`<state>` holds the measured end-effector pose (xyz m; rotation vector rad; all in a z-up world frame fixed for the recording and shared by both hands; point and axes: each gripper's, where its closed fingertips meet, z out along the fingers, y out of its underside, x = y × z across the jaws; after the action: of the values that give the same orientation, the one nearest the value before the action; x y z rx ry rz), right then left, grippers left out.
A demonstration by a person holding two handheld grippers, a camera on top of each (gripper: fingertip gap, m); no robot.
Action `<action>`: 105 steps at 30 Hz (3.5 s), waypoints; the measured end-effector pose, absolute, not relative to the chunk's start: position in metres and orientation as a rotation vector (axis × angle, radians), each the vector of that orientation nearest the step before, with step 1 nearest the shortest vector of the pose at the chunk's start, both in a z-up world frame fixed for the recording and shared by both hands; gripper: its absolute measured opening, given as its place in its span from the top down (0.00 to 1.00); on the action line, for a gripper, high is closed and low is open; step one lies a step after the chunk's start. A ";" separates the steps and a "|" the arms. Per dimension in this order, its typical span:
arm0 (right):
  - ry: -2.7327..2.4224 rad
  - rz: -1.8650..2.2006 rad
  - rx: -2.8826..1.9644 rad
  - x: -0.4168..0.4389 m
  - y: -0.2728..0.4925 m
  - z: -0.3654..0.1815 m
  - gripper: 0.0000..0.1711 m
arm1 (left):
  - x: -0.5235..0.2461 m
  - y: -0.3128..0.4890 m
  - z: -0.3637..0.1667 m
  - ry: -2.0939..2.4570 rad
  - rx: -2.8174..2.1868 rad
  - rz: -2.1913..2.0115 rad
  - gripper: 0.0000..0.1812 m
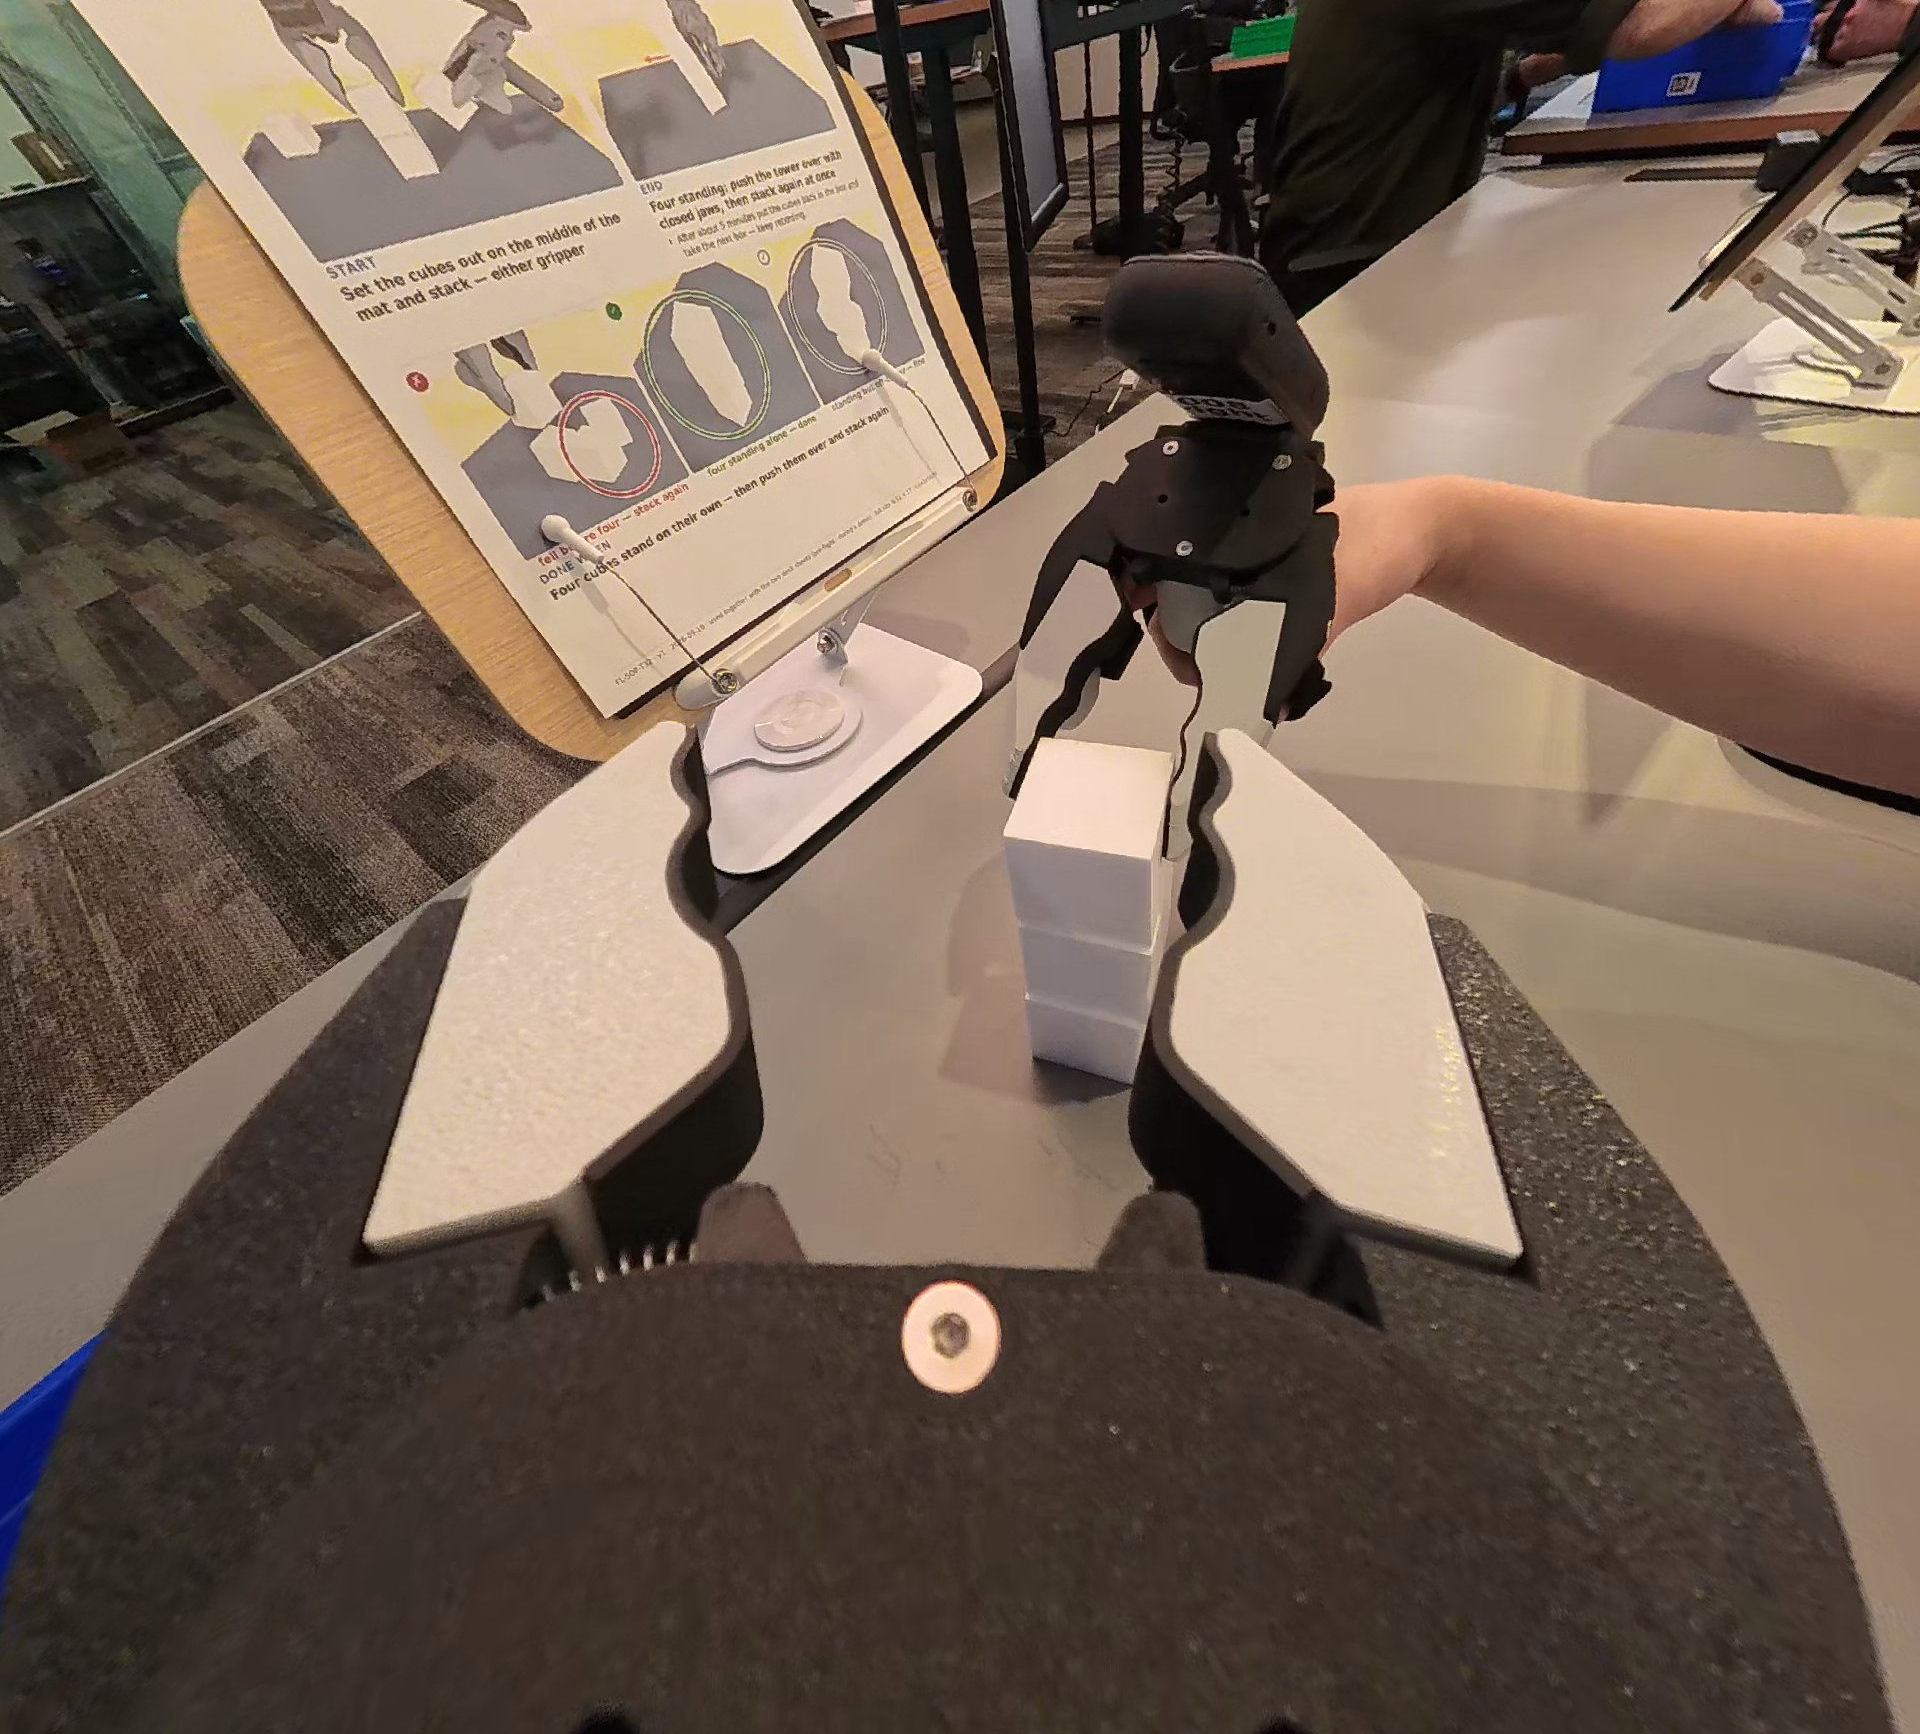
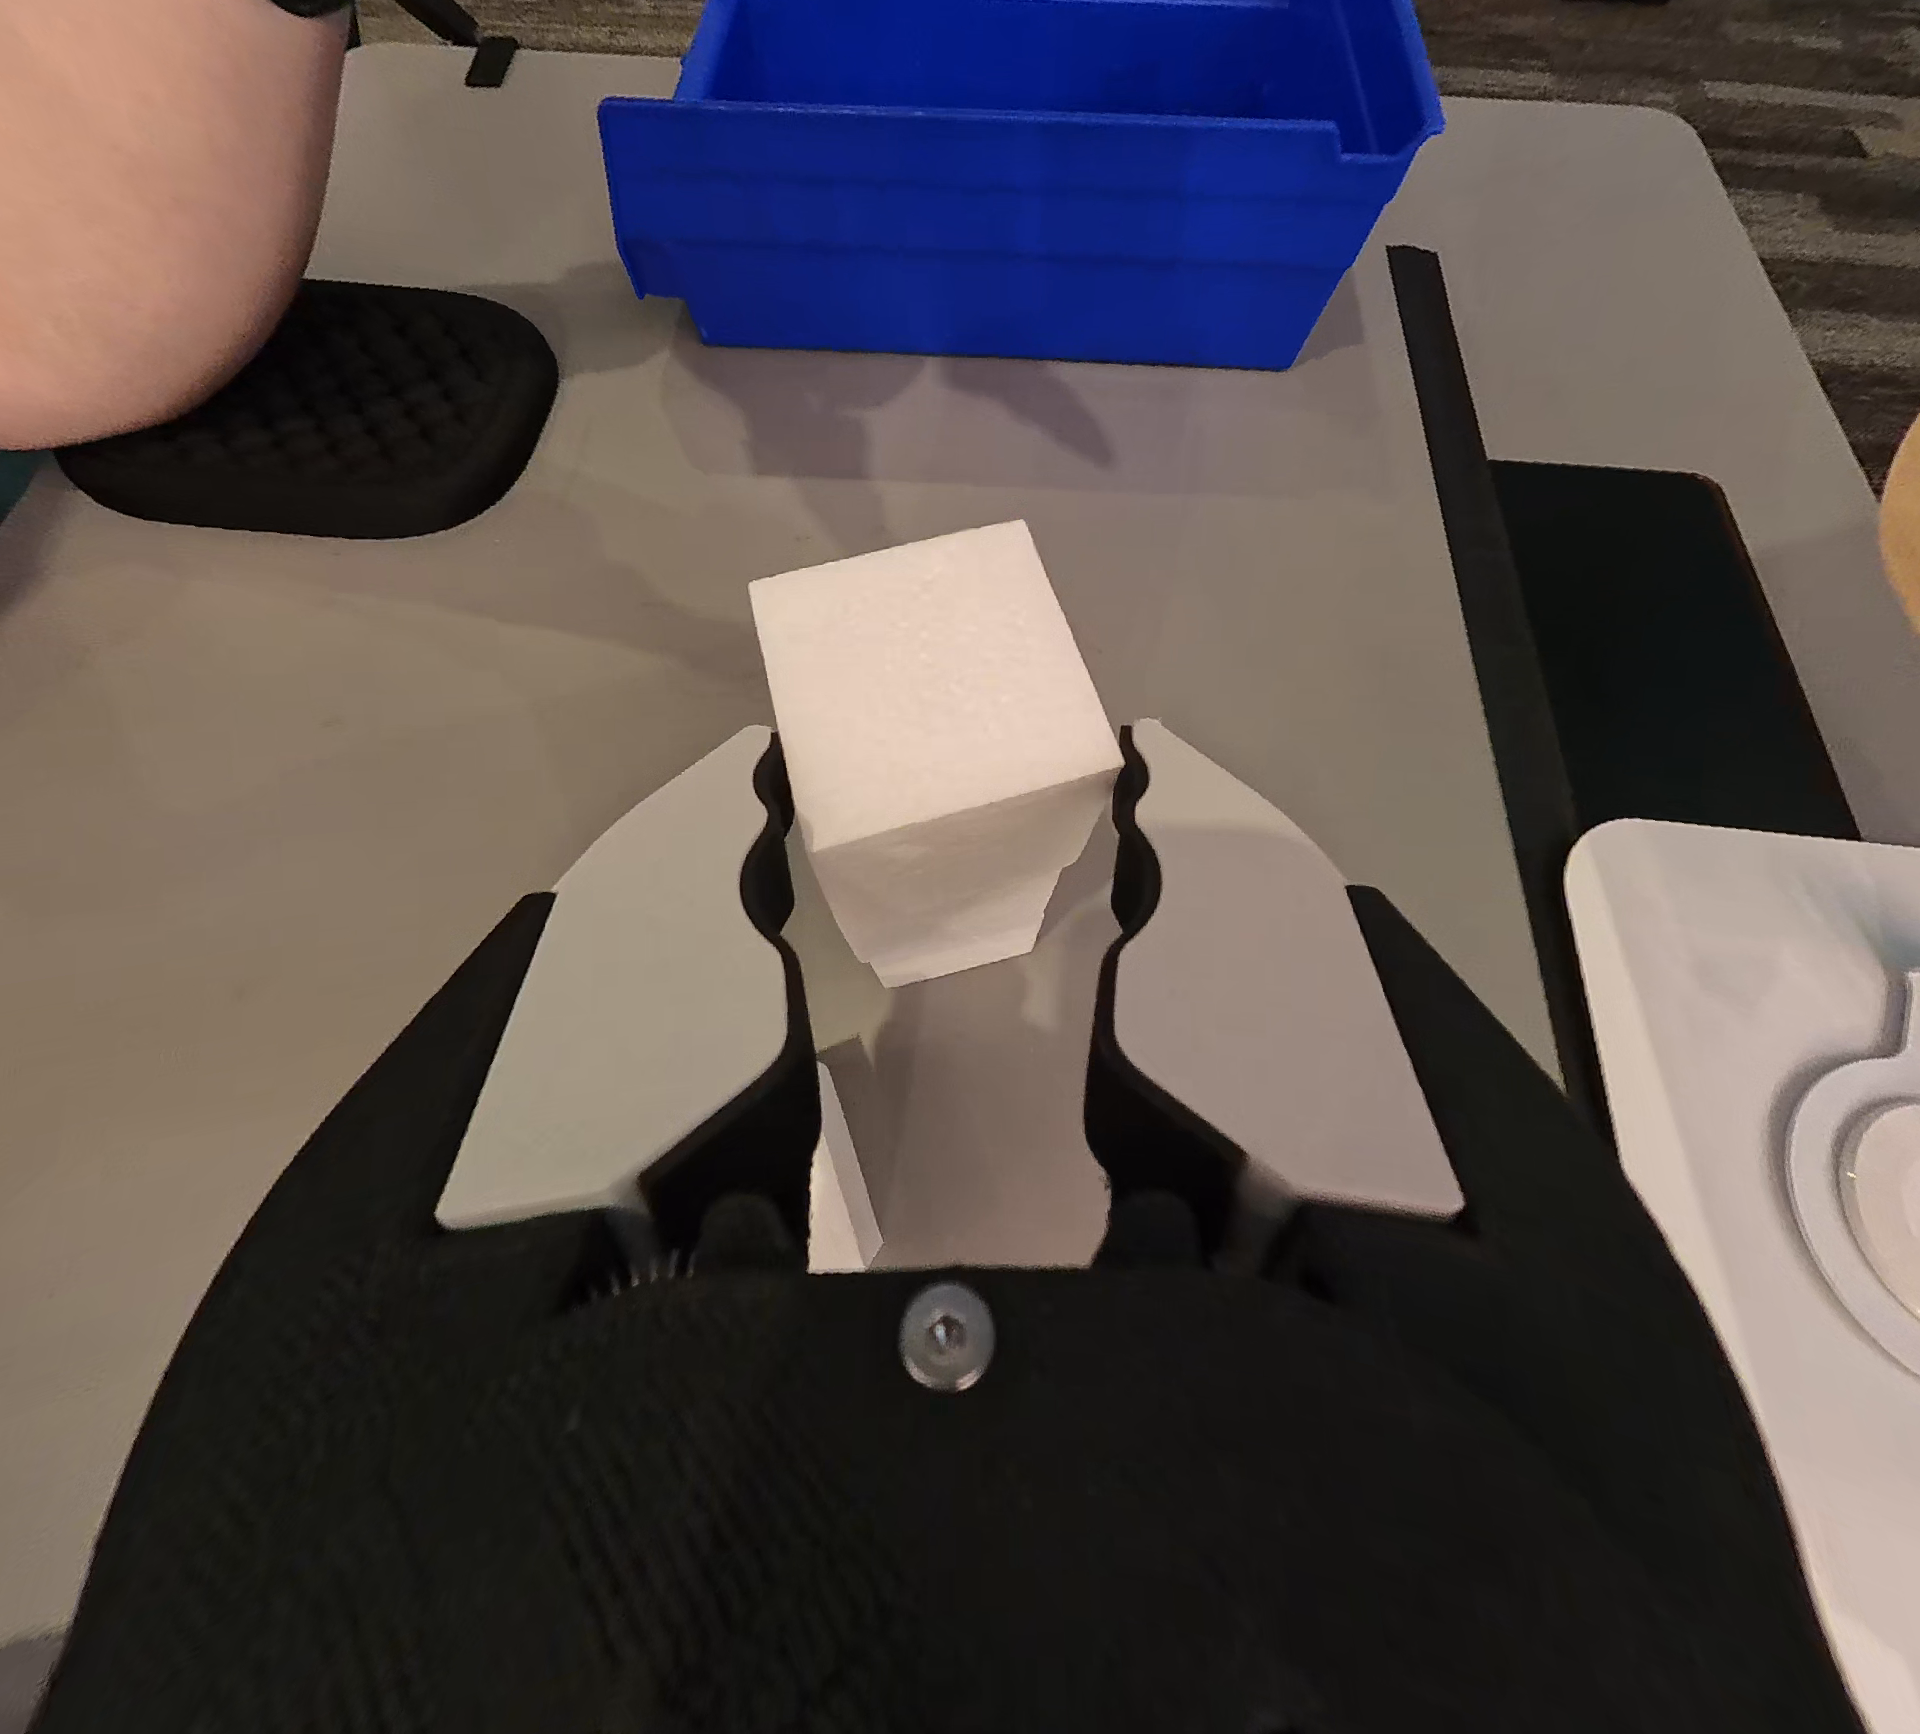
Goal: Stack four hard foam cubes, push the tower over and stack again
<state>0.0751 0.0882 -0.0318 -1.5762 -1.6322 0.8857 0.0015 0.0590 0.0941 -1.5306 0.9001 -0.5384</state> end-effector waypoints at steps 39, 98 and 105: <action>-1.671 1.044 -1.622 0.159 0.039 -0.111 0.65 | 0.009 0.069 0.076 0.942 -1.587 -0.478 0.51; -0.937 0.713 -1.269 0.302 0.058 0.088 1.00 | -0.005 0.051 0.008 1.150 -1.935 -0.553 1.00; -0.713 0.701 -1.280 0.356 0.066 0.108 1.00 | 0.011 0.072 -0.063 0.876 -2.377 -0.546 1.00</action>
<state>0.3557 0.0659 0.1078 -1.2800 -0.7133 0.7007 0.0109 0.0718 -0.0631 -2.3773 0.8761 -0.5455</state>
